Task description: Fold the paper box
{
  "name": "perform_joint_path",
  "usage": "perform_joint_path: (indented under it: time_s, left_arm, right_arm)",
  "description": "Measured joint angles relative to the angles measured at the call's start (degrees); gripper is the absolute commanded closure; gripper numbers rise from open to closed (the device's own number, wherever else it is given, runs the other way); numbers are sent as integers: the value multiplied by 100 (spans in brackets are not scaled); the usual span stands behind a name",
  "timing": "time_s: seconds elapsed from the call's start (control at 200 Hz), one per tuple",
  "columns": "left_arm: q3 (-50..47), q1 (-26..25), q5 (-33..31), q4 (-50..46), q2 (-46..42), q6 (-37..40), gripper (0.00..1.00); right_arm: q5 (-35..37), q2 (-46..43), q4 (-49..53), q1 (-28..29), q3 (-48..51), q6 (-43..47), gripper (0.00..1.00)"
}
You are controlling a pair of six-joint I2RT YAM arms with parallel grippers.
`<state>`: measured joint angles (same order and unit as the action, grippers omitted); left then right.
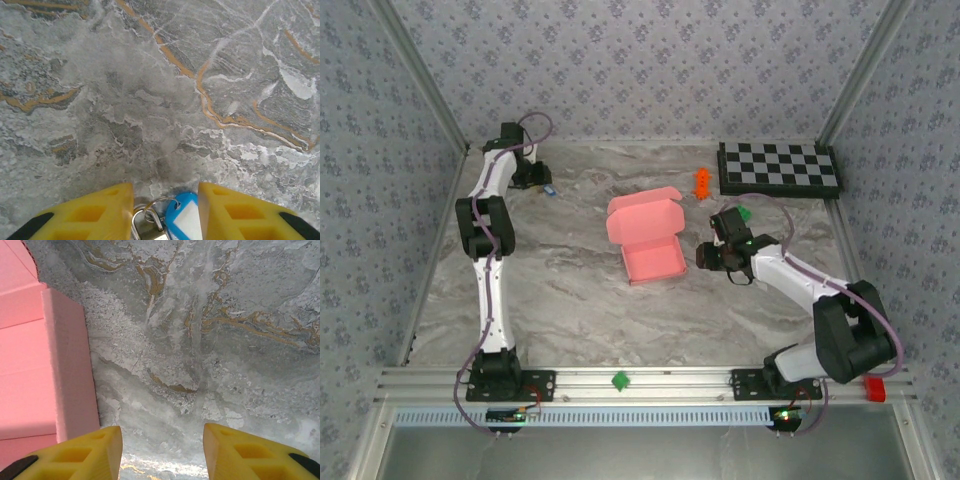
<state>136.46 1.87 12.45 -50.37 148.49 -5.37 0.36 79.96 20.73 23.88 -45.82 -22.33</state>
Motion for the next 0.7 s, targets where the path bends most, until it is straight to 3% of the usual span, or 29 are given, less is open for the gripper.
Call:
perform_joint_path:
  time_s: [0.7]
  left_arm:
    - [61,33,173,-199,59,109,90]
  right_arm:
    - [-20,72,-2,15,0,2,52]
